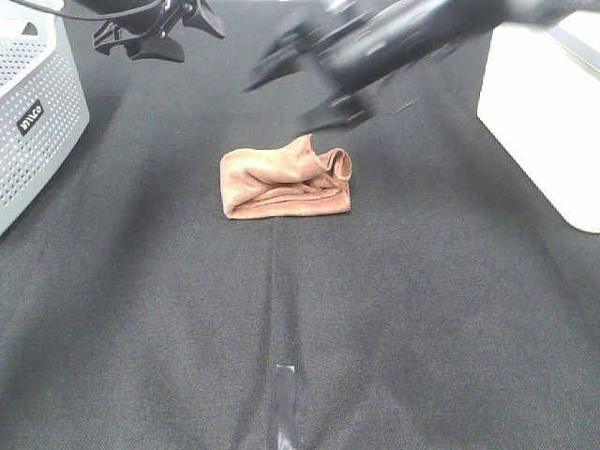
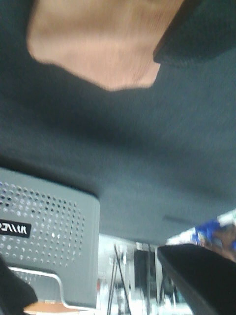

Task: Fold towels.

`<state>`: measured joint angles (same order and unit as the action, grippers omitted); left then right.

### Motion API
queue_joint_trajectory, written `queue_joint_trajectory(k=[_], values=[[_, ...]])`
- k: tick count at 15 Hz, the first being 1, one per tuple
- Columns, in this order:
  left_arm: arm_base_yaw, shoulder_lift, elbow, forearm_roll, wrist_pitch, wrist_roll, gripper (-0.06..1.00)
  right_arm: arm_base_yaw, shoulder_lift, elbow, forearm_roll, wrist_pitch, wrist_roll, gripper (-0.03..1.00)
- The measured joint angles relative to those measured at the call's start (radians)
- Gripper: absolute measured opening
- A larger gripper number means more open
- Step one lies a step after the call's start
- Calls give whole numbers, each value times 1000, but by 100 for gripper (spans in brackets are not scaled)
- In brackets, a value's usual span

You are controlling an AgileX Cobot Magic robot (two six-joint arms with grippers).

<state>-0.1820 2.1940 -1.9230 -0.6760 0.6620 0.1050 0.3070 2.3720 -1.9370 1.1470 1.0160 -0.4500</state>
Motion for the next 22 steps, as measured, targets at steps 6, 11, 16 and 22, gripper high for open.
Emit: queue_joint_trajectory(k=[6, 11, 16, 22], values=[[0, 0, 0, 0, 45, -1, 64, -4, 108, 0, 61, -41, -19, 91], [0, 0, 0, 0, 46, -3, 64, -72, 108, 0, -98, 17, 41, 91], [0, 0, 0, 11, 55, -3, 64, -114, 102, 0, -149, 65, 42, 91], [0, -12, 0, 79, 211, -4, 64, -134, -72, 0, -369, 96, 63, 91]])
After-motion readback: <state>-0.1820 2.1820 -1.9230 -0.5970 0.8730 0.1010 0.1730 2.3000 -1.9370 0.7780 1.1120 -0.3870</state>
